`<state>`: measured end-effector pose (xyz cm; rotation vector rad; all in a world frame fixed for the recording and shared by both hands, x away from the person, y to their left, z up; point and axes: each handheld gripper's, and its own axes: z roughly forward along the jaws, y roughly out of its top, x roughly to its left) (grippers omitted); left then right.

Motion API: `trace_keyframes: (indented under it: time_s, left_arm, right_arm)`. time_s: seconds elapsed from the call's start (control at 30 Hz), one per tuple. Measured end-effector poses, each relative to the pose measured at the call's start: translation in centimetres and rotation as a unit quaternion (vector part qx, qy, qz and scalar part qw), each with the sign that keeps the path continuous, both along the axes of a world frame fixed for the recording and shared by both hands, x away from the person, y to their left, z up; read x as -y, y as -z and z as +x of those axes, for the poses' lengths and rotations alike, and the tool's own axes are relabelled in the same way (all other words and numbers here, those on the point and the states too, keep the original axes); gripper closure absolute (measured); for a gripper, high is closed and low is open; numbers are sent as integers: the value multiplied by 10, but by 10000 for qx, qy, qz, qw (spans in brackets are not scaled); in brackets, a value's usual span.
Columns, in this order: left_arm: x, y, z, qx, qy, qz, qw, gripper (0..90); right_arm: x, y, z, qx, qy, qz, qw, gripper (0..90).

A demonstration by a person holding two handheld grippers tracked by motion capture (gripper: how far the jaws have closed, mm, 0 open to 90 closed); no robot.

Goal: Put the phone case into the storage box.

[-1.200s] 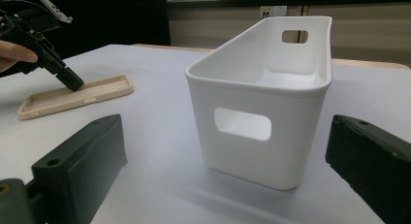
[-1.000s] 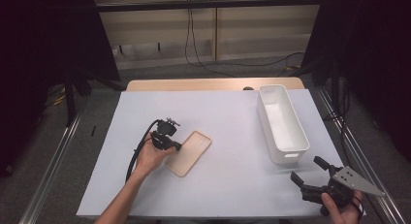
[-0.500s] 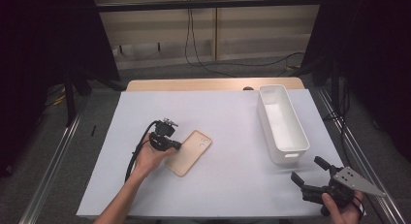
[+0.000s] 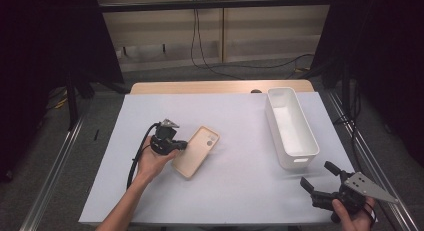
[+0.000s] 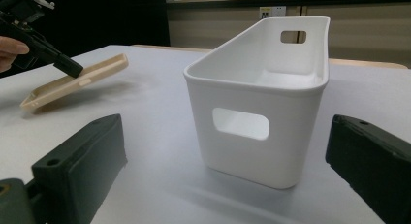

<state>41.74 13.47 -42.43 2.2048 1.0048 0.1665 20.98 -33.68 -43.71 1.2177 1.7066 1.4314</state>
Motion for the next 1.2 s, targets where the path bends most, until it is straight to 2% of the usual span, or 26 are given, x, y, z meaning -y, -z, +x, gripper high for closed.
trace_keyframes:
  time_s: [0.23, 0.4, 0.6, 0.83, 1.2]
  left_arm:
    - [-3, -5, -4, 322, 35, -237, 9992, 879]
    - [-3, -9, -8, 663, 32, -450, 9968, 879]
    - [-3, -15, -16, 1147, -1, -684, 9910, 879]
    - [0, -22, -24, 1591, -146, -860, 9834, 879]
    - [1, -25, -35, 2076, -480, -973, 9722, 879]
  right_arm:
    - [0, 0, 0, 2, -5, -6, 10000, 6]
    - [0, 0, 0, 10, -14, -19, 10000, 5]
    - [0, 0, 0, 8, -8, 0, 10000, 6]
    - [-1, 0, 0, 14, -12, 11, 10000, 5]
    - [0, 0, 0, 23, -6, 2, 10000, 5]
